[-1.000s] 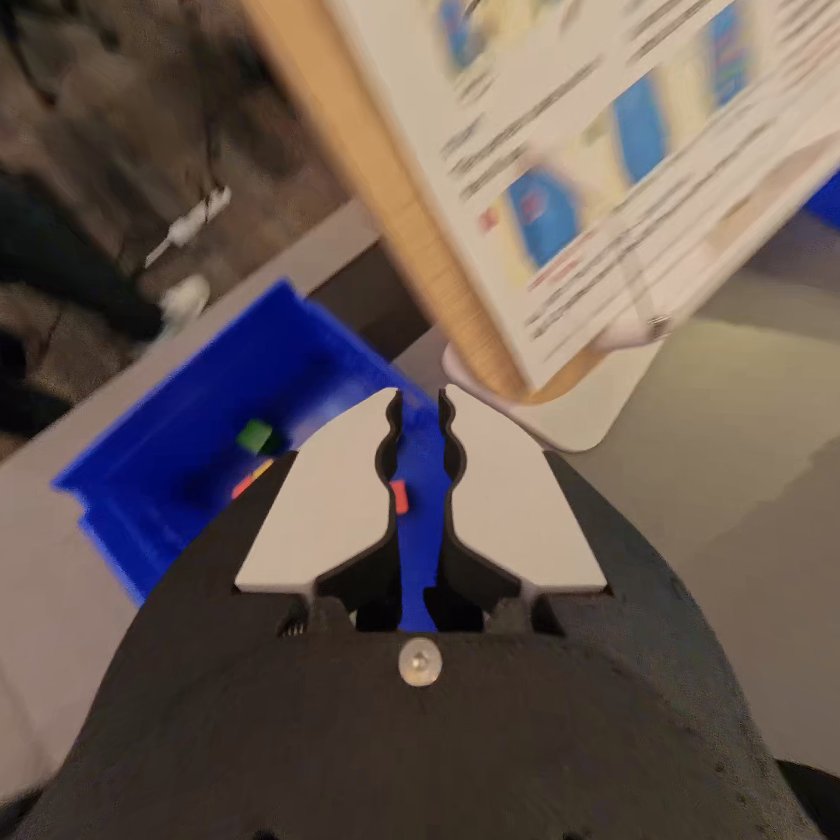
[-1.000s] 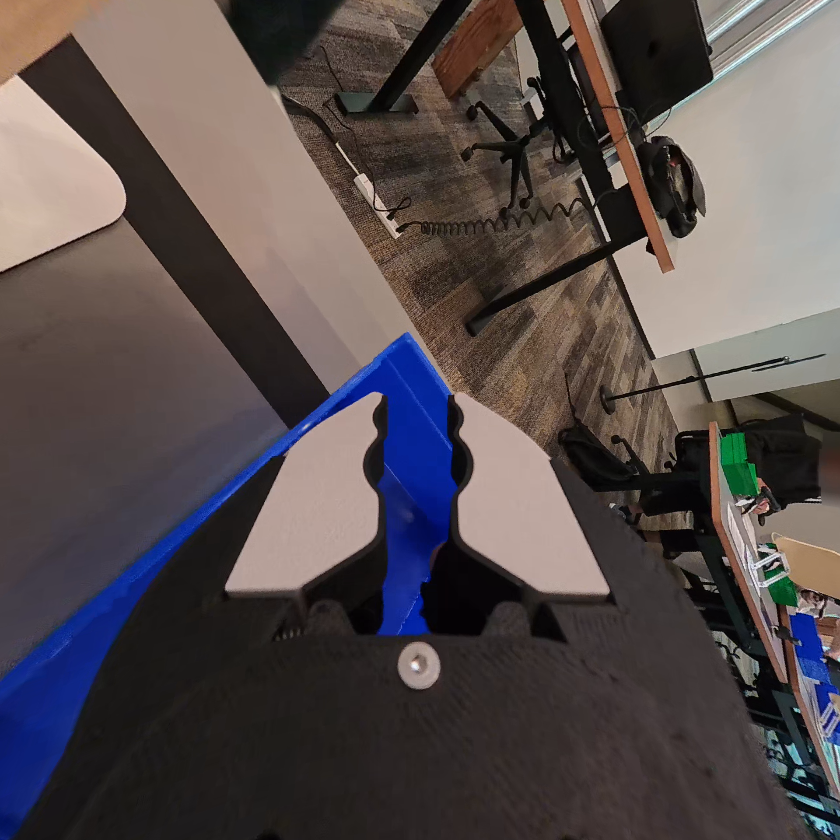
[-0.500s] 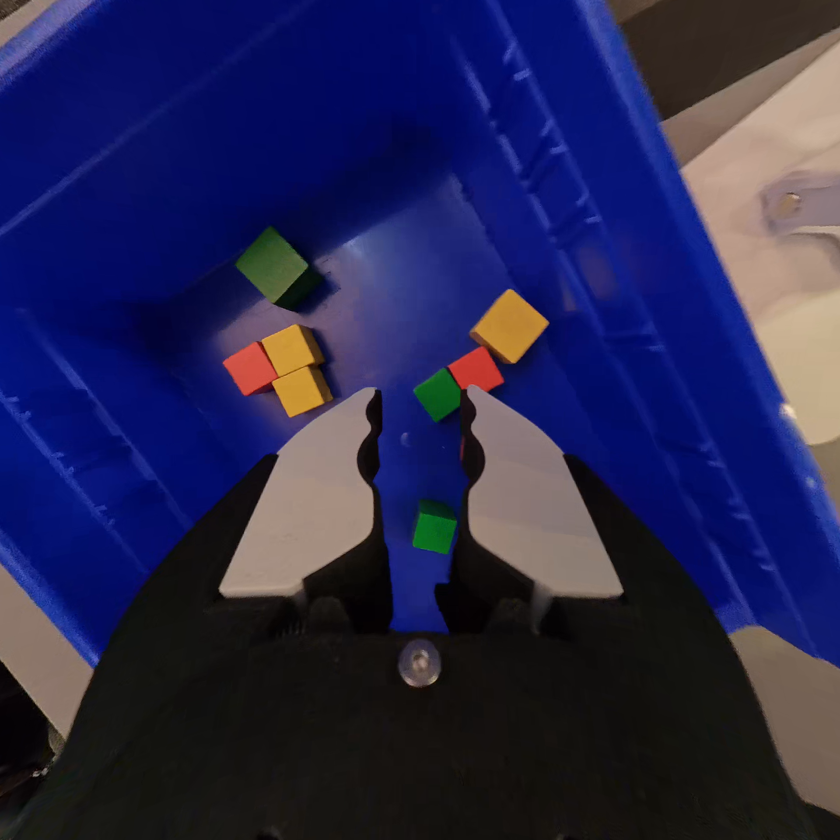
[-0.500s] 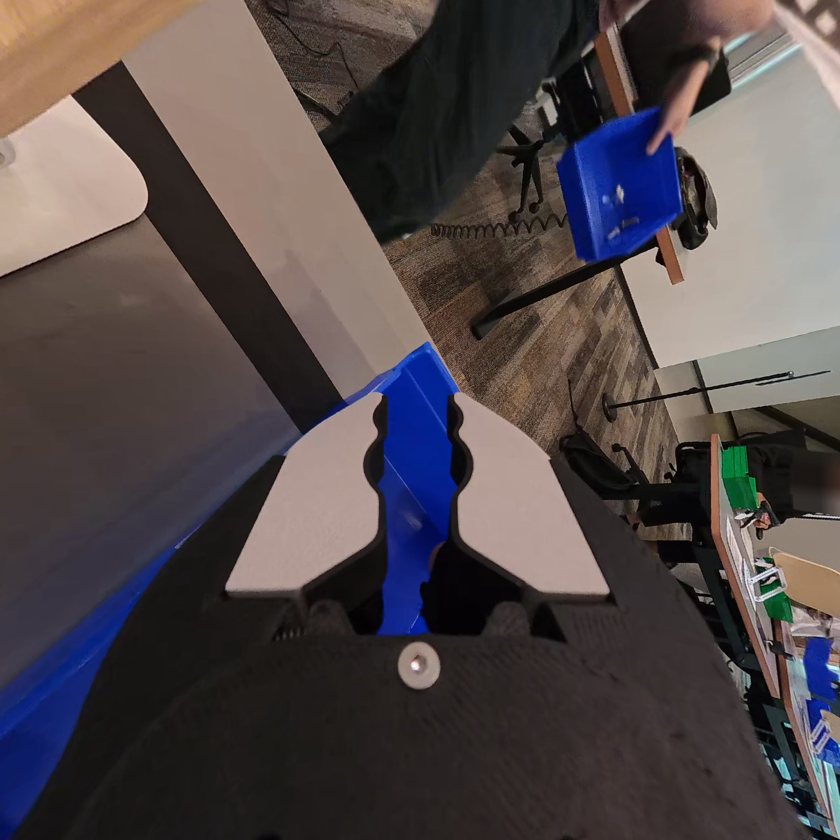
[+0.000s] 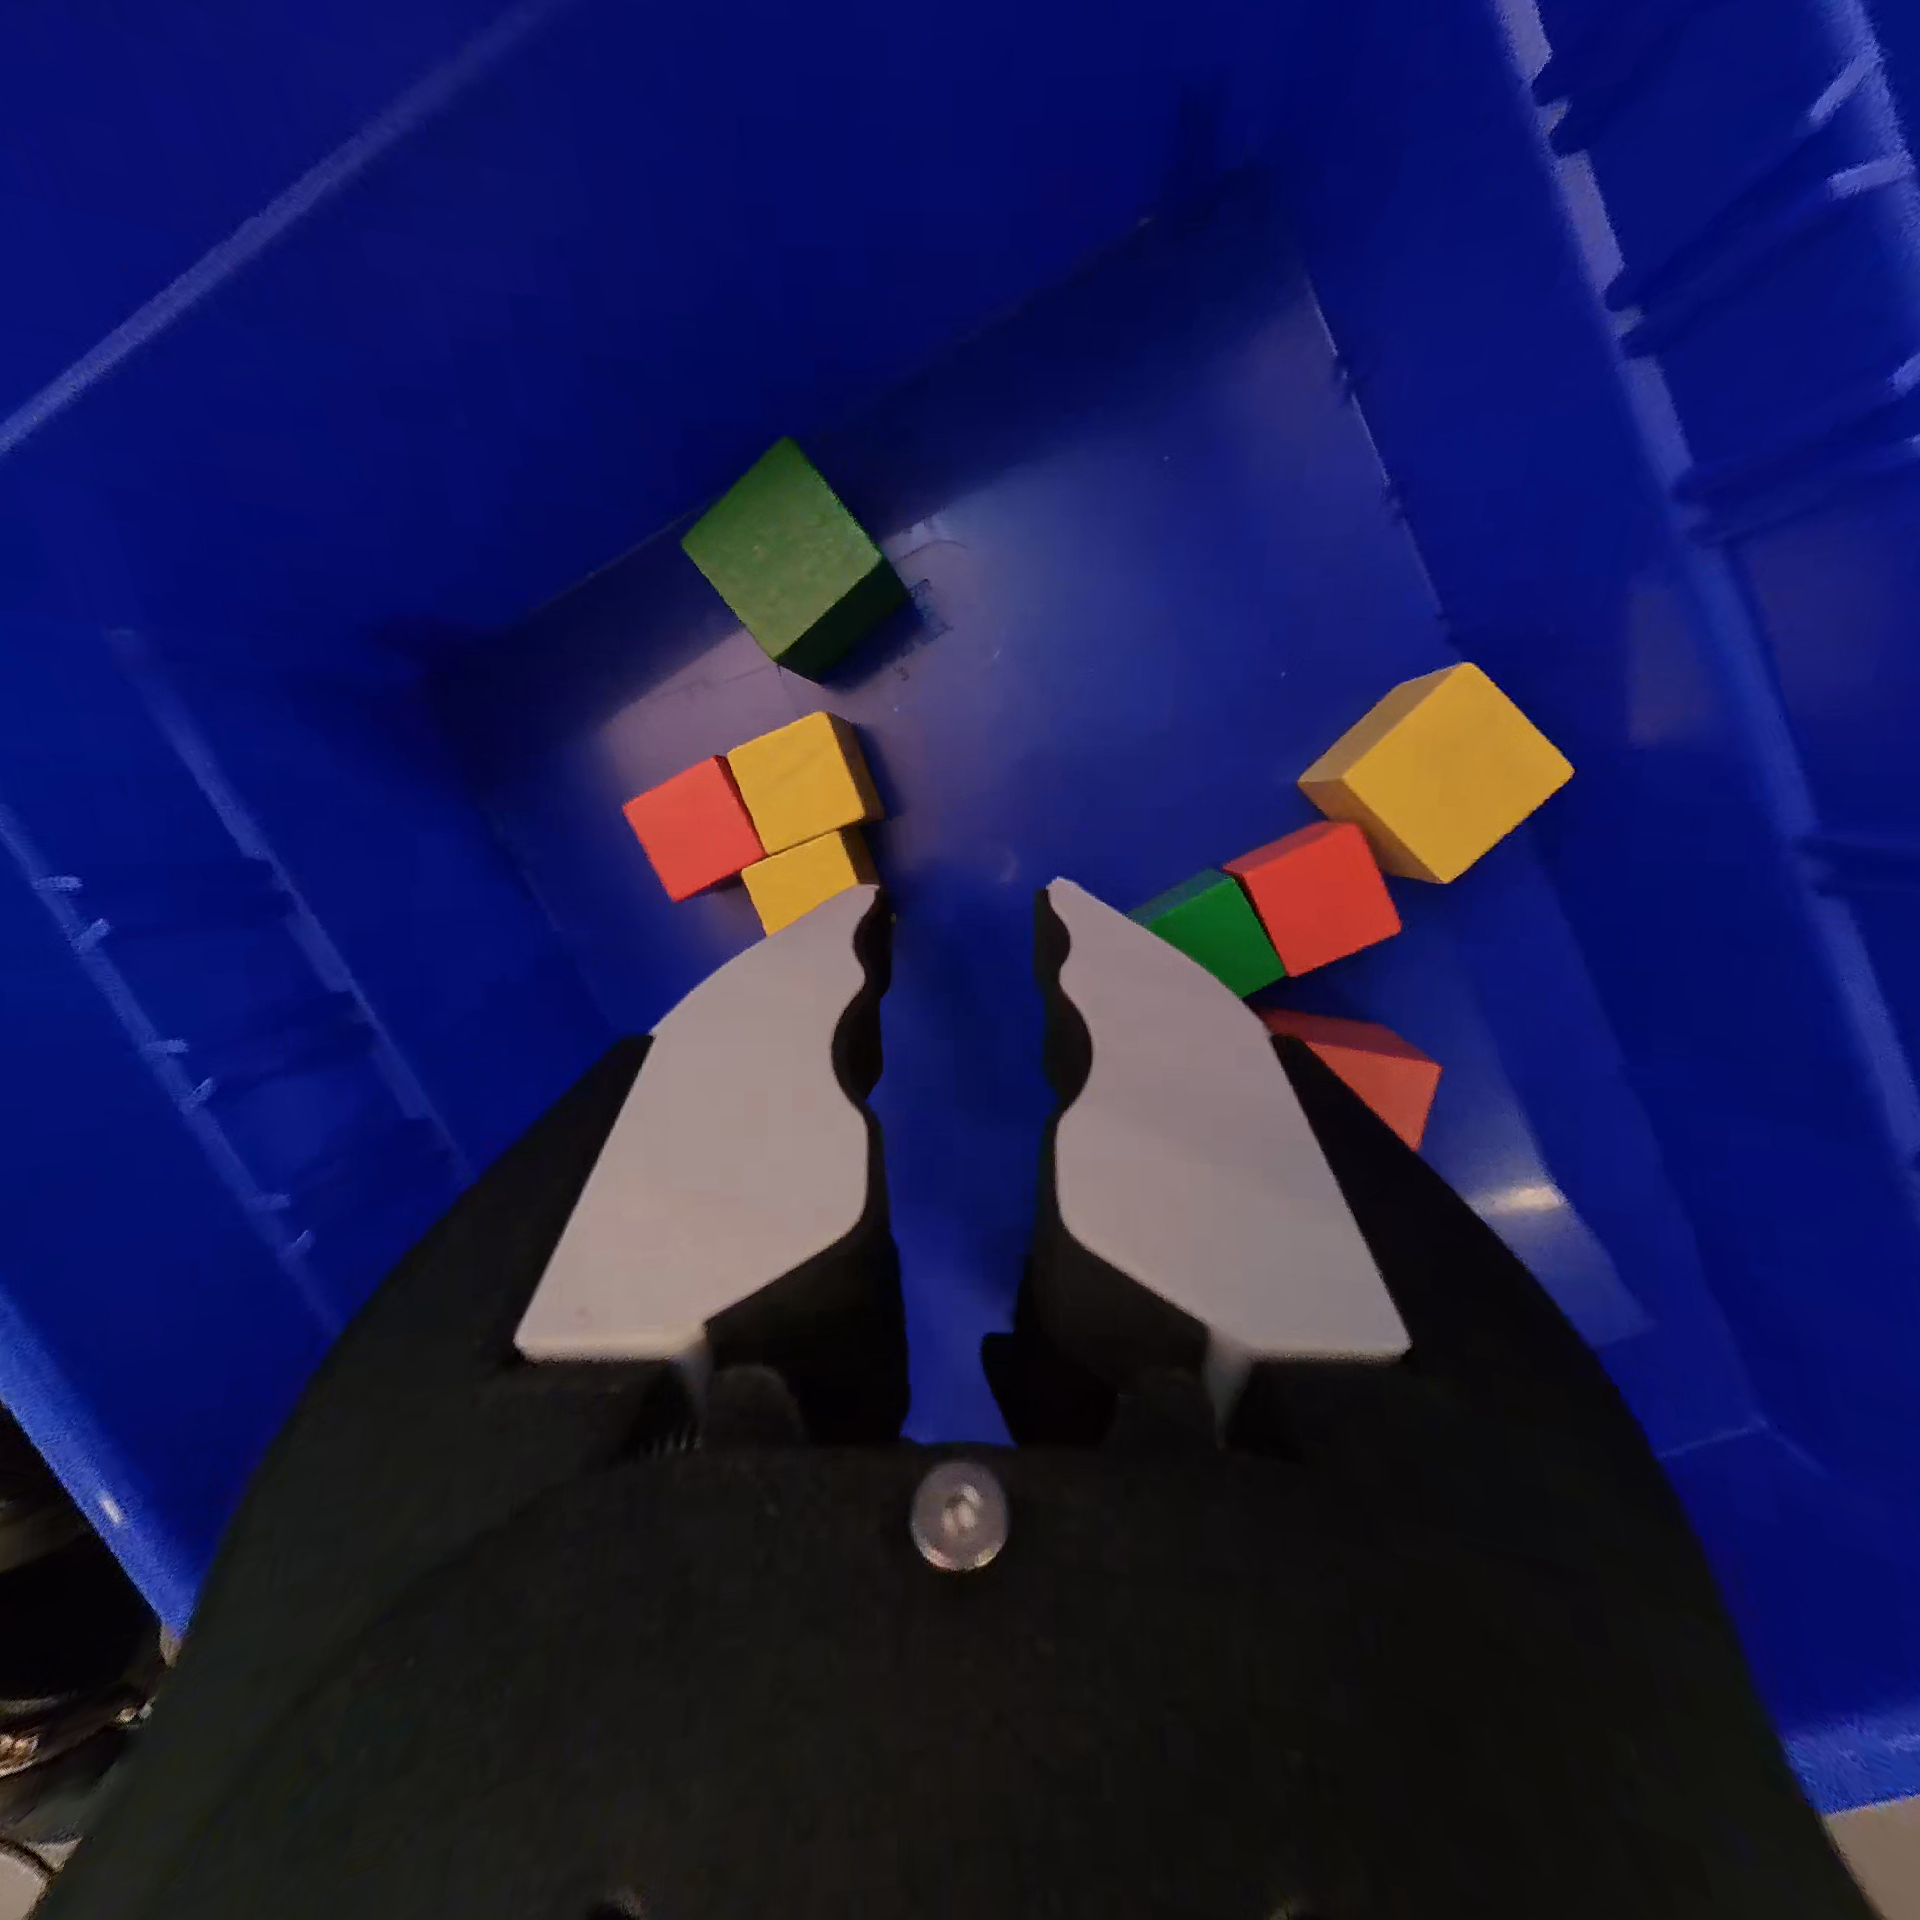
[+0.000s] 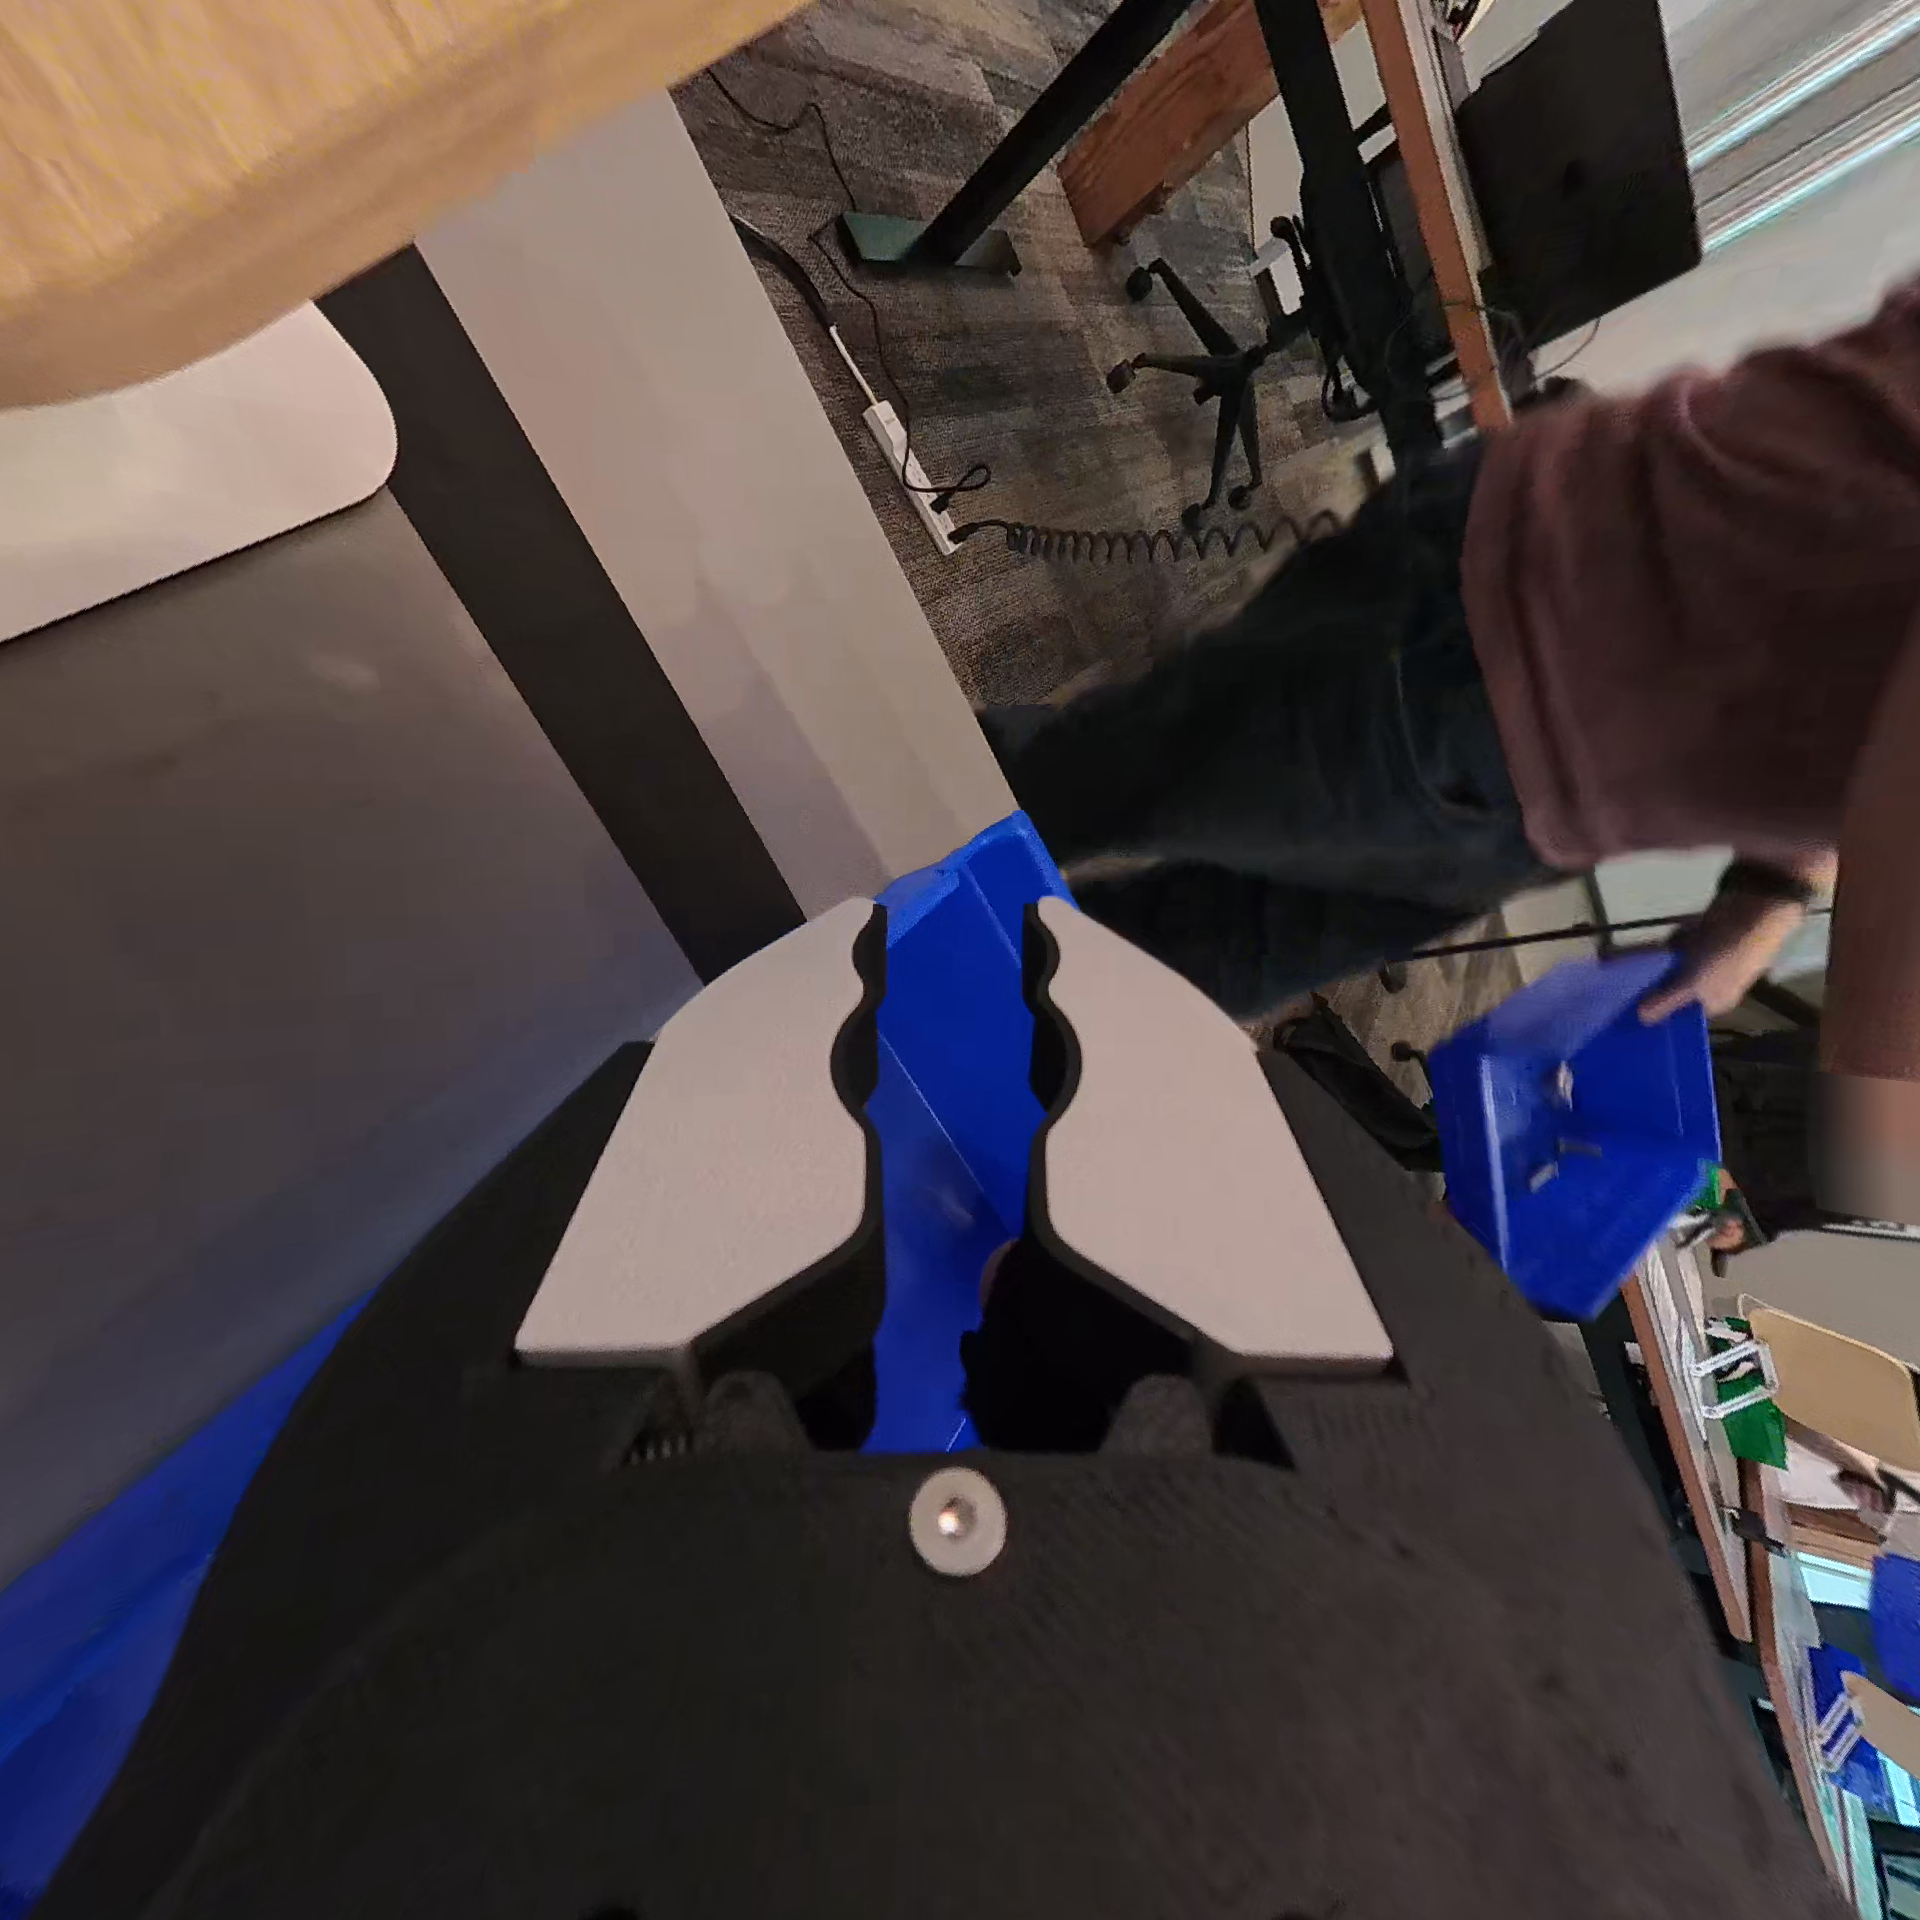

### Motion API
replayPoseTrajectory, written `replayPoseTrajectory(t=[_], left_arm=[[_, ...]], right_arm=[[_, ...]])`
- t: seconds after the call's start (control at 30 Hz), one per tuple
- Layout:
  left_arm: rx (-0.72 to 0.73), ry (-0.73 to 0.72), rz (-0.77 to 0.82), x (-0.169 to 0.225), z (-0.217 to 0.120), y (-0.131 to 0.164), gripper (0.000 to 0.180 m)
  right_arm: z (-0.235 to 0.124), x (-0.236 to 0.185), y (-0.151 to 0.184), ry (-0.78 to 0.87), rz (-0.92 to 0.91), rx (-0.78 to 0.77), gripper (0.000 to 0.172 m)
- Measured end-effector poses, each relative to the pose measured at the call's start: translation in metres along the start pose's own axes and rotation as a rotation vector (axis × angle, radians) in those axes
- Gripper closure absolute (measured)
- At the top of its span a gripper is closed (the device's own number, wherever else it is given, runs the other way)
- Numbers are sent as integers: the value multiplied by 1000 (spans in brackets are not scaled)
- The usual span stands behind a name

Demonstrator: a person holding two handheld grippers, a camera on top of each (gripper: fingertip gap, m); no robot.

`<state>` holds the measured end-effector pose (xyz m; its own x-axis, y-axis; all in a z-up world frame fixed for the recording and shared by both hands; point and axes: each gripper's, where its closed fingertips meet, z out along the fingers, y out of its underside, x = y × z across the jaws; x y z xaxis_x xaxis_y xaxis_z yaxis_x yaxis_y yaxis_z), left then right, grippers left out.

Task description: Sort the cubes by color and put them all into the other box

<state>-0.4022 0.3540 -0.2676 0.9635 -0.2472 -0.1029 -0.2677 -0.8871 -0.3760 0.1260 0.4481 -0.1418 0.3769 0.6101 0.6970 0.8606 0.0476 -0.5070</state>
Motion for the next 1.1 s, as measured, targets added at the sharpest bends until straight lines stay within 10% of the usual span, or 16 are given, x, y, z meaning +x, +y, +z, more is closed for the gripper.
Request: replayPoseTrajectory(t=[0.57, 0.9, 1.1], left_arm=[[-6, -11, -26, -5, 7, 2, 146], [21, 13, -35, -4, 19, 0, 180], [11, 4, -37, -6, 17, 1, 157]], right_arm=[[2, -6, -3, -11, -27, 3, 147], [4, -11, -7, -17, -48, 5, 147], [4, -12, -7, -18, -51, 8, 147]])
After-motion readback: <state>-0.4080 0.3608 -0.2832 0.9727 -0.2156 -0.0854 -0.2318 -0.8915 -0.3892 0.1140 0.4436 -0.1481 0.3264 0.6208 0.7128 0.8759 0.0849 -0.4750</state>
